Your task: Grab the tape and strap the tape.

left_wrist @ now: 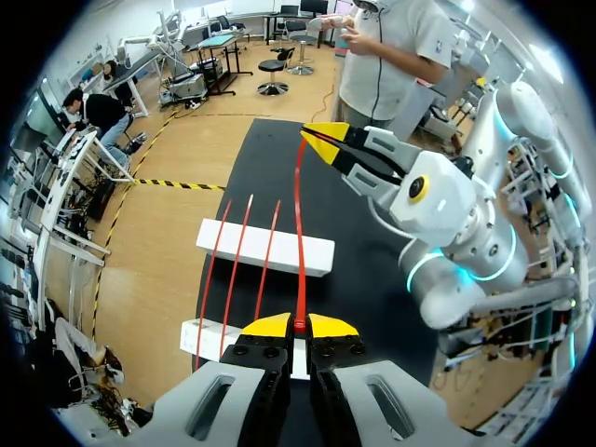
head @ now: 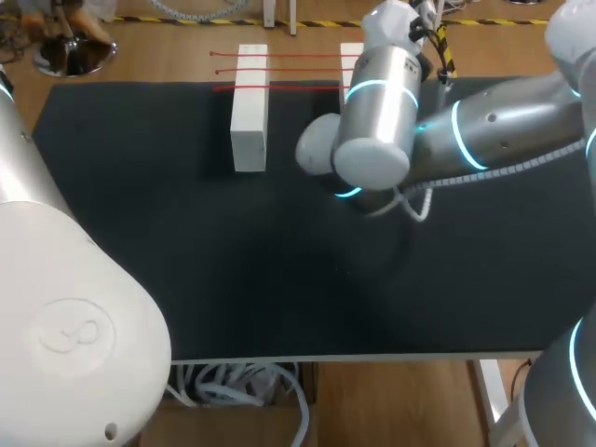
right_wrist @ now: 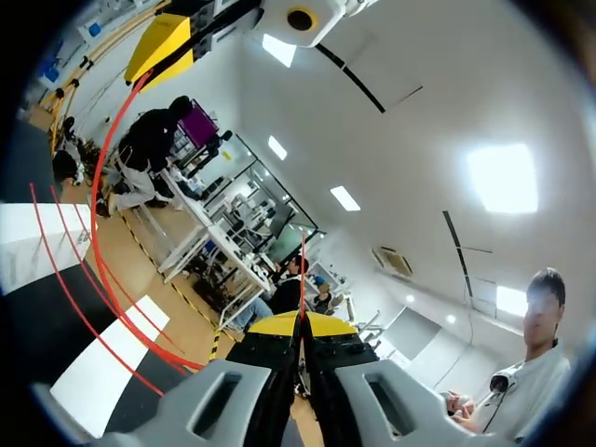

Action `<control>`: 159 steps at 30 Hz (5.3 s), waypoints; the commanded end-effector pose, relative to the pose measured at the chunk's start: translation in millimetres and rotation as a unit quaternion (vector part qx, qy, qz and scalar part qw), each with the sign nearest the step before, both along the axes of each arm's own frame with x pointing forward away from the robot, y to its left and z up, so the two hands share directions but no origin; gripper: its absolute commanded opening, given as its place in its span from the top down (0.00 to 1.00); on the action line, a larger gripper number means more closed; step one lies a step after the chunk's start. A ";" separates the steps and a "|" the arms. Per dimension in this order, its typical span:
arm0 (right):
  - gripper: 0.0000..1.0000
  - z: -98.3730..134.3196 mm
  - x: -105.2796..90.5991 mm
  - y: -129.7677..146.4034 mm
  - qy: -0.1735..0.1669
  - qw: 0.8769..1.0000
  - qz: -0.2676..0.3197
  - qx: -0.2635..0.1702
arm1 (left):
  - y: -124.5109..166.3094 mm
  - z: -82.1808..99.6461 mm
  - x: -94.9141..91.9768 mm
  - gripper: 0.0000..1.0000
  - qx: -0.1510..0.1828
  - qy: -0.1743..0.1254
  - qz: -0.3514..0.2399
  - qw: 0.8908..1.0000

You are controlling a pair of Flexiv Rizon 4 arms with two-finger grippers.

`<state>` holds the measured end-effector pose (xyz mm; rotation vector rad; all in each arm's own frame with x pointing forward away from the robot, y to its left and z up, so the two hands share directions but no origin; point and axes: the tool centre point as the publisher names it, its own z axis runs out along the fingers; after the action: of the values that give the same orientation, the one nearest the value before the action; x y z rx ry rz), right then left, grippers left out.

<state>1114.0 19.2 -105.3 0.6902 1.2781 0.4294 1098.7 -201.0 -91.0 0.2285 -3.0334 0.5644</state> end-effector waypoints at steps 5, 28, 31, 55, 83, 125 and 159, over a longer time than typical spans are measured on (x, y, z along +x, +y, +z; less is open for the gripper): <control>1.00 21.0 -6.5 1.1 0.040 0.999 -0.001 0.009 | -0.7 1.5 0.9 1.00 0.003 0.002 -0.001 1.000; 1.00 24.9 -5.5 4.0 0.045 0.998 0.010 0.044 | -0.7 1.5 0.9 1.00 0.003 0.002 -0.001 1.000; 1.00 24.9 -5.5 4.0 0.045 0.998 0.010 0.044 | -0.7 1.5 0.9 1.00 0.003 0.002 -0.001 1.000; 1.00 24.9 -5.5 4.0 0.045 0.998 0.010 0.044 | -0.7 1.5 0.9 1.00 0.003 0.002 -0.001 1.000; 1.00 28.4 -2.1 6.6 0.096 0.995 -0.010 0.031 | -0.7 1.5 0.9 1.00 0.003 0.002 -0.001 1.000; 1.00 31.1 -7.7 40.2 0.120 0.988 0.001 -0.100 | -0.7 1.5 0.9 1.00 0.003 0.002 -0.001 1.000; 1.00 42.4 -5.4 52.3 0.081 0.973 -0.078 -0.204 | -0.7 1.5 0.9 1.00 0.003 0.002 -0.001 1.000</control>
<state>1107.4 64.5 -61.6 0.4837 1.4139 -0.0096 1098.8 -201.2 -91.0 0.2283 -3.0333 0.5639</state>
